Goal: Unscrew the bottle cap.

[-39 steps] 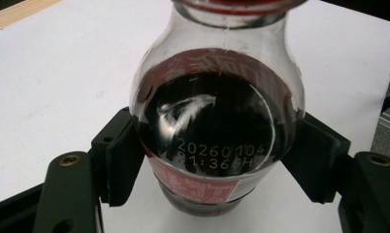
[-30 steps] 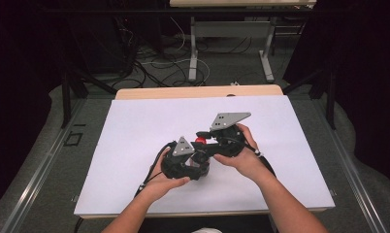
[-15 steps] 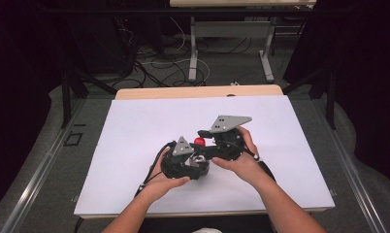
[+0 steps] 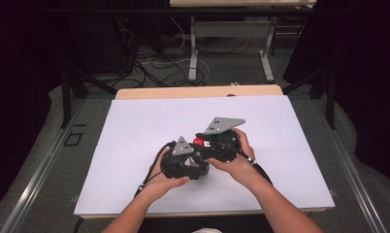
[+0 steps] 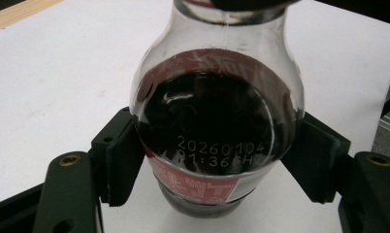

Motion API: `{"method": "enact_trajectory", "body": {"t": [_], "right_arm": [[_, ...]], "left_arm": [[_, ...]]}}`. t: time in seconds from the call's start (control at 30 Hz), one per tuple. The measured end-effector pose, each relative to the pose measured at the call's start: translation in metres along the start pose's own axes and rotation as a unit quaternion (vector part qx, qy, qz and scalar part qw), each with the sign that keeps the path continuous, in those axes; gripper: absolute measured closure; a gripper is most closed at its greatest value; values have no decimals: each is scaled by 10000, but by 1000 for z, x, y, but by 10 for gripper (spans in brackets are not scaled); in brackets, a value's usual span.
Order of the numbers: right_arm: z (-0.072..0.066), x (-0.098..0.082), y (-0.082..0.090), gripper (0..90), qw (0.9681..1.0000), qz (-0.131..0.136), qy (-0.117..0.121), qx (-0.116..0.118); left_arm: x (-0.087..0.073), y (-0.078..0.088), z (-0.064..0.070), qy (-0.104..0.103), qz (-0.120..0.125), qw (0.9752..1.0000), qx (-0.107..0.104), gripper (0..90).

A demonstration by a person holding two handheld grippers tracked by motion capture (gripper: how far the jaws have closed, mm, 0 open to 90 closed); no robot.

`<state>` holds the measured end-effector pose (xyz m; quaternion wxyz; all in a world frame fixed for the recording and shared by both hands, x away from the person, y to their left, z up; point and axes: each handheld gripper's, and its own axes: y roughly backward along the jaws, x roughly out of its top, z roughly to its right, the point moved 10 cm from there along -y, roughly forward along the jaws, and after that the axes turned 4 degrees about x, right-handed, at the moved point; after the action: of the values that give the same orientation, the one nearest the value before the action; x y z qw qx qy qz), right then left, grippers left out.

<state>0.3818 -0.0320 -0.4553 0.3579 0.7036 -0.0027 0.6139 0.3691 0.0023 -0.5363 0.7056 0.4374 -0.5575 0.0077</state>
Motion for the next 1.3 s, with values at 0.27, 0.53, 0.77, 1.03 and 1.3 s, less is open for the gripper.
{"method": "enact_trajectory", "body": {"t": [0.27,0.53,0.77,1.03,1.3], "right_arm": [[5,-1,3,611,9979,-70,165,622],[6,1,6,608,9952,0,251,945],[5,3,11,478,9986,139,87,499],[-2,1,4,529,9996,180,167,99],[2,1,1,607,9994,76,82,340]], "left_arm": [[1,-1,2,53,43,10000,-27,300],[2,2,3,3,4,10000,-97,300],[1,1,-1,3,21,10000,-5,300],[2,-1,2,58,56,10000,-10,300],[1,-1,2,9,20,10000,-43,300]]}}
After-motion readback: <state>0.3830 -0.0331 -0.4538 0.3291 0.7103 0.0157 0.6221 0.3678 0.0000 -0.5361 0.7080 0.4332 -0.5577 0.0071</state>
